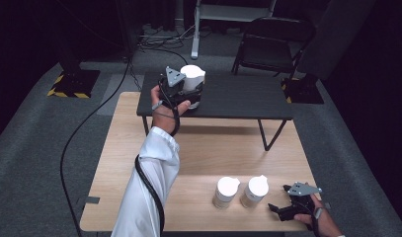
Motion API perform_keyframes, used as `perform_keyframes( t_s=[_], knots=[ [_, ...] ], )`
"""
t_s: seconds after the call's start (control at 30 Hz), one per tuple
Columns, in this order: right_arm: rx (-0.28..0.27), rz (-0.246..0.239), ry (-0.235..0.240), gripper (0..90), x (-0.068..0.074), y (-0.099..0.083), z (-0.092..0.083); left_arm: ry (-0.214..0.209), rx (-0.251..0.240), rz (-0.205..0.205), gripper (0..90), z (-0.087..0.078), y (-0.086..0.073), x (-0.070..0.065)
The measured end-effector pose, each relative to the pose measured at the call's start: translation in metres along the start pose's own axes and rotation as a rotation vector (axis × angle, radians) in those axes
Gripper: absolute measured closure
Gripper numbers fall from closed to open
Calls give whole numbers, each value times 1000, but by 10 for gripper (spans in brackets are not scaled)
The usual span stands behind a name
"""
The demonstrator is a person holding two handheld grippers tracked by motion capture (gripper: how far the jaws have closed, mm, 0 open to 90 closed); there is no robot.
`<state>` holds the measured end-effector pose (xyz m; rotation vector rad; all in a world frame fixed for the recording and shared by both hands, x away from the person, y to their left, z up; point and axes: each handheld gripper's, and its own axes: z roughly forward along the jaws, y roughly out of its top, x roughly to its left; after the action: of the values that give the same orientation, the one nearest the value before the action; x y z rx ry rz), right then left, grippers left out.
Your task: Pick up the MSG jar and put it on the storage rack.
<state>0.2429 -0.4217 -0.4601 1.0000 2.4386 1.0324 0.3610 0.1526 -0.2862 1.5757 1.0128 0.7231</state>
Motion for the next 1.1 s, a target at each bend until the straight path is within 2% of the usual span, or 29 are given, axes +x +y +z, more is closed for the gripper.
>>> perform_keyframes(
  t_s=[0.13, 0.27, 0.53, 0.7, 0.8, 0.93, 1.1],
  knots=[
    [0, 0, 0, 0, 0, 0, 0, -9, -12, -6, 300, -1, -4, 3],
    [0, 0, 0, 0, 0, 0, 0, -17, -16, 8, 297, -1, -6, 3],
    [0, 0, 0, 0, 0, 0, 0, 3, -4, 45, 257, 0, -2, -1],
    [0, 0, 0, 0, 0, 0, 0, 14, -9, 39, 215, 0, -4, -3],
    [0, 0, 0, 0, 0, 0, 0, 27, 5, 63, 178, 0, -3, -4],
    [0, 0, 0, 0, 0, 0, 0, 33, 4, 60, 142, 0, -6, -4],
    [0, 0, 0, 0, 0, 0, 0, 22, 5, 74, 69, 0, -9, -2]
  ],
)
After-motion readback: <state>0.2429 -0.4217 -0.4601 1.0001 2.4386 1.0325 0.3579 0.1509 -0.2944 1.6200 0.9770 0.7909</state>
